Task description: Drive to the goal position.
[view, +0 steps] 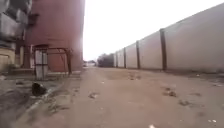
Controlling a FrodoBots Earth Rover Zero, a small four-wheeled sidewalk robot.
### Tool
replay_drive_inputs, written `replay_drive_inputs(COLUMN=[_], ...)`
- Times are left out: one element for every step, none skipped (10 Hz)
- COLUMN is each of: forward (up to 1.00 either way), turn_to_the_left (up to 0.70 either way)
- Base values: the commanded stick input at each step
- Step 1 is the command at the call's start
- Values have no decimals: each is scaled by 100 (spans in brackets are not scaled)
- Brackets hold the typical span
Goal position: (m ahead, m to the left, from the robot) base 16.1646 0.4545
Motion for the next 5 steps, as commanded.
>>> replay_drive_inputs(forward=[70,70,70,70,70], turn_to_the_left=[0,0,0,0,2])
